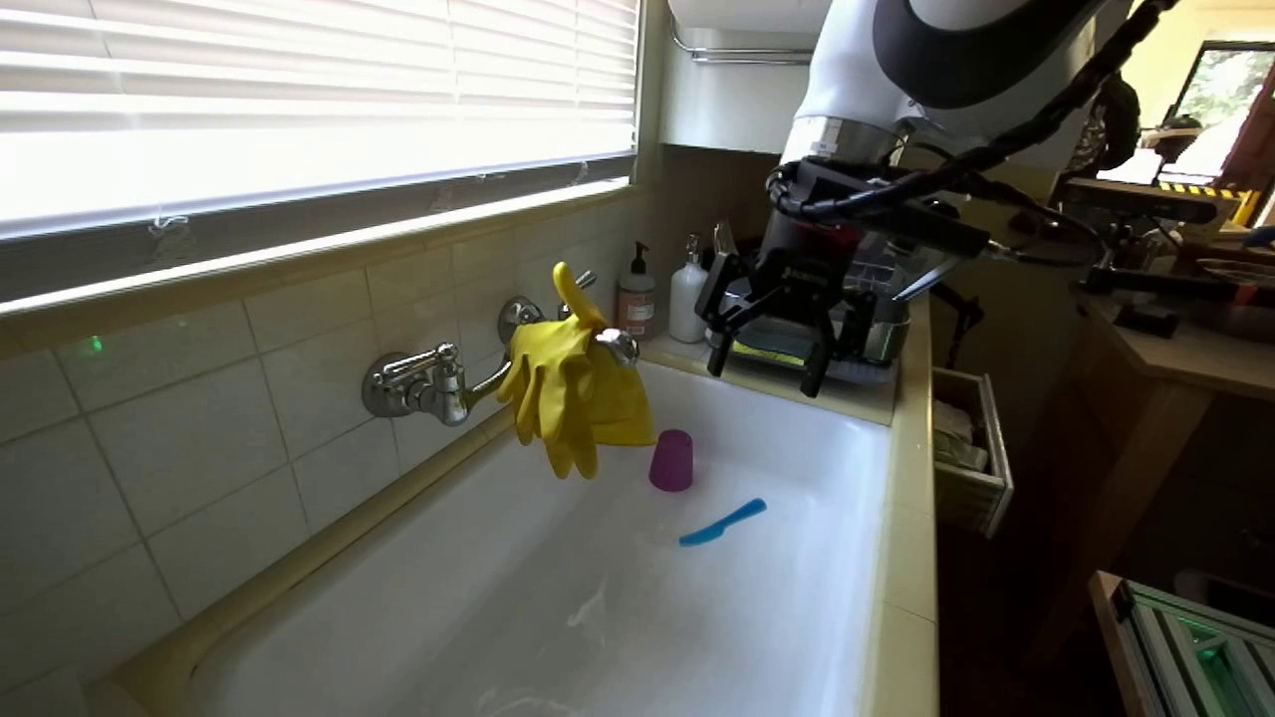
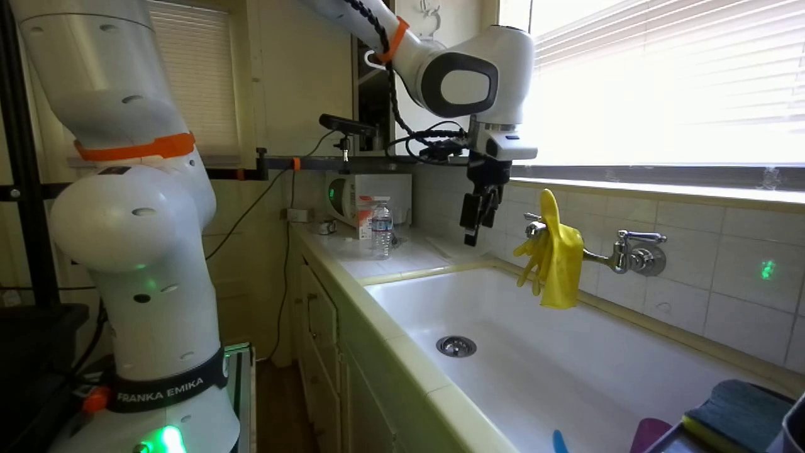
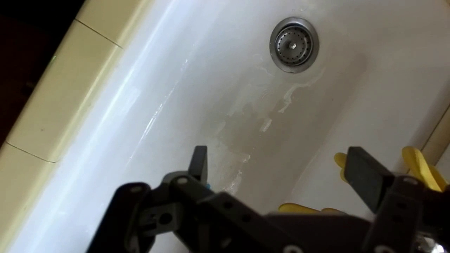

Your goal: Take the gloves off the tap

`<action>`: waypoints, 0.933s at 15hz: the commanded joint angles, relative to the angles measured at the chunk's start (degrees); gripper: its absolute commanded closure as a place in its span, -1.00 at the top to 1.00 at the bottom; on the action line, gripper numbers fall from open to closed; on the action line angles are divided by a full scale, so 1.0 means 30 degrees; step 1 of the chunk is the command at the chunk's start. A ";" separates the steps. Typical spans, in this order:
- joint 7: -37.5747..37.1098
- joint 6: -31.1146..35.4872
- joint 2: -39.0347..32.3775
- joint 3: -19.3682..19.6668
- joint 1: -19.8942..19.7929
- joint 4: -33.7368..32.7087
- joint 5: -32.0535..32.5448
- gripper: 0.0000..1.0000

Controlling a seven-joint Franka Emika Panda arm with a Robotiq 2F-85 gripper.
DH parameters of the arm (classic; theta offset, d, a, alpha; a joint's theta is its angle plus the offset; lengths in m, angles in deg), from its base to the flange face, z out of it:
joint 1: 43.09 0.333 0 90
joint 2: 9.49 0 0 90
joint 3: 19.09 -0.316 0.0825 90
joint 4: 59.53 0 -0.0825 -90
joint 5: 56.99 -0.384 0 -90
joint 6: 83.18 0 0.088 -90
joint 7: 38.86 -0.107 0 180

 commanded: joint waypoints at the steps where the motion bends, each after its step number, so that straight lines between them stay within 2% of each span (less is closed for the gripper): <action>1: -0.0029 -0.0040 0.0046 -0.0015 -0.0025 0.0010 -0.0006 1.00; 2: -0.0223 0.0058 -0.0060 0.0025 -0.0069 -0.0085 -0.0134 1.00; 3: -0.1524 0.1233 -0.0374 0.0129 -0.0305 -0.0222 -0.0774 1.00; 10: -0.4487 0.4242 -0.1731 0.1018 -0.0730 -0.0944 -0.2867 1.00; 14: -0.5075 0.5033 -0.3026 0.1398 -0.0616 -0.1633 -0.4855 1.00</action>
